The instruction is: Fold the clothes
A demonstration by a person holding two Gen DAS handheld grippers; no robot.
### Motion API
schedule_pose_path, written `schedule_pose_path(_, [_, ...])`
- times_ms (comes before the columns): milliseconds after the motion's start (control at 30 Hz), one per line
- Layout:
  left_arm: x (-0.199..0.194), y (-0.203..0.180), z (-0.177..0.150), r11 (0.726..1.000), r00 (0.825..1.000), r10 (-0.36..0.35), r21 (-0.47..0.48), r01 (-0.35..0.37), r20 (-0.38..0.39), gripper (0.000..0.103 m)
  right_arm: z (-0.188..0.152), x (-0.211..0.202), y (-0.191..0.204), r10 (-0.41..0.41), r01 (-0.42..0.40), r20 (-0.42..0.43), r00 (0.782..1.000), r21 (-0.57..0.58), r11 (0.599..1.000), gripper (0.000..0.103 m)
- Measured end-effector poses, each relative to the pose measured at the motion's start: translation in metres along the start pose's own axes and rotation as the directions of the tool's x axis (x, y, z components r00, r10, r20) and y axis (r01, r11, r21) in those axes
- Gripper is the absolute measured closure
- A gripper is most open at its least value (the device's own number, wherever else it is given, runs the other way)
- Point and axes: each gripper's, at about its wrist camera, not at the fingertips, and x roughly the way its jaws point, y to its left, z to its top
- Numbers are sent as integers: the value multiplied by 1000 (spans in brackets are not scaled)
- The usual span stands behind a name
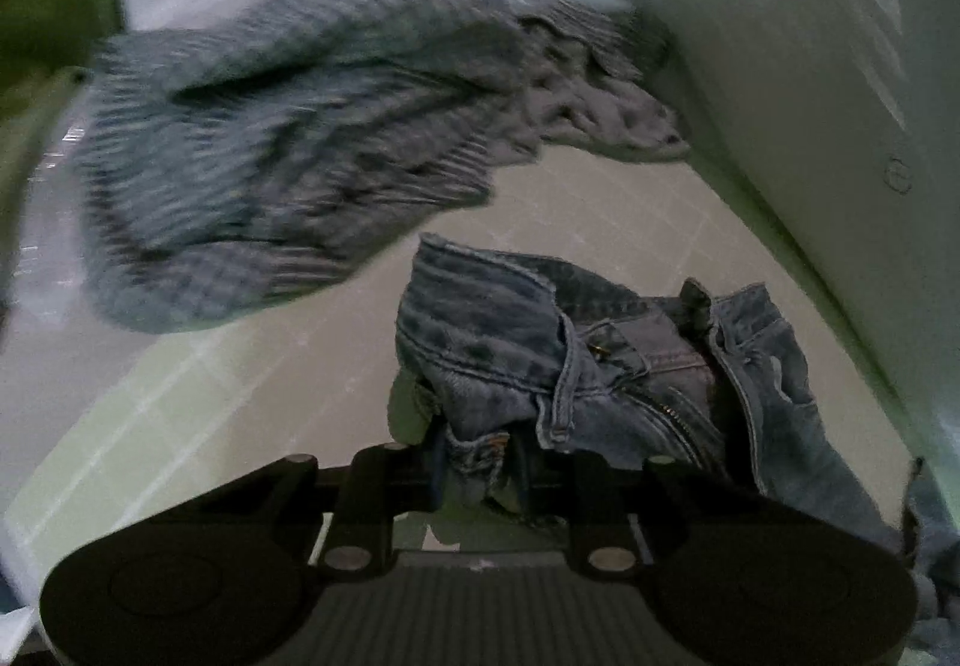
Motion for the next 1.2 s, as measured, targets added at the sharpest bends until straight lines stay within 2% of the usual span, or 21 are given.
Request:
schedule_pose_path(33, [-7, 7, -5, 1000, 1000, 23, -14, -23, 9, 80, 1, 5, -22, -49, 49, 0, 999, 19, 999, 99])
schedule_pose_path(167, [-32, 34, -26, 991, 993, 116, -69, -113, 32, 80, -16, 18, -55, -45, 45, -53, 998, 6, 999, 99])
schedule_pose_path(267, [-40, 41, -31, 981, 983, 177, -84, -173, 41, 80, -21, 31, -58, -25, 23, -69, 997, -28, 999, 99])
schedule_pose_path(333, [-40, 34, -23, 979, 981, 185, -92, -179, 57, 81, -9, 42, -49, -9, 7, -44, 999, -33, 999, 99])
schedule_pose_path(467, [-36, -2, 15, 986, 975, 164, -63, -156, 150, 82, 29, 66, -27, 17, -16, 32, 999, -36, 999, 99])
schedule_pose_path(600, [-16, -58, 84, 994, 965, 109, 3, -113, 240, 82, 86, 104, 0, 16, -12, 117, 993, -32, 999, 99])
schedule_pose_path(667, [-1, -89, 115, 996, 968, 68, 33, -78, 240, 80, 117, 124, 9, 6, -12, 142, 990, 44, 999, 98])
schedule_pose_path(700, [2, -100, 123, 998, 970, 42, 36, -52, 238, 75, 127, 133, 10, 11, -24, 142, 990, 87, 996, 96])
schedule_pose_path(733, [5, -110, 129, 999, 971, 15, 37, -24, 237, 73, 133, 140, 11, 13, -29, 132, 991, 120, 992, 80])
schedule_pose_path(767, [8, -120, 135, 999, 972, -13, 38, 4, 236, 71, 138, 145, 12, 13, -31, 121, 993, 150, 988, 71])
schedule_pose_path(800, [8, -124, 134, 999, 970, -37, 35, 29, 242, 61, 135, 146, 13, 6, -24, 108, 994, 169, 985, 59])
schedule_pose_path(833, [9, -122, 126, 999, 971, -39, 28, 33, 237, 52, 131, 147, 14, 5, -23, 95, 996, 189, 982, 54])
schedule_pose_path(867, [11, -118, 118, 999, 973, -35, 20, 31, 229, 34, 122, 148, 13, 28, -44, 78, 997, 211, 976, 50])
schedule_pose_path(900, [13, -114, 109, 1000, 975, -31, 12, 29, 220, 30, 110, 147, 11, 64, -73, 46, 997, 239, 968, 43])
schedule_pose_path(967, [18, -104, 92, 1000, 982, -14, -7, 16, 190, 30, 82, 145, 9, 128, -115, -23, 991, 309, 944, 42])
schedule_pose_path(1100, [41, -66, 61, 994, 997, 39, -104, -31, 69, 30, 37, 140, 22, 229, -167, -118, 966, 388, 906, 40])
schedule_pose_path(1200, [52, -49, 52, 989, 999, 29, -145, -26, 16, 30, 23, 127, 39, 282, -213, -108, 953, 422, 881, 32])
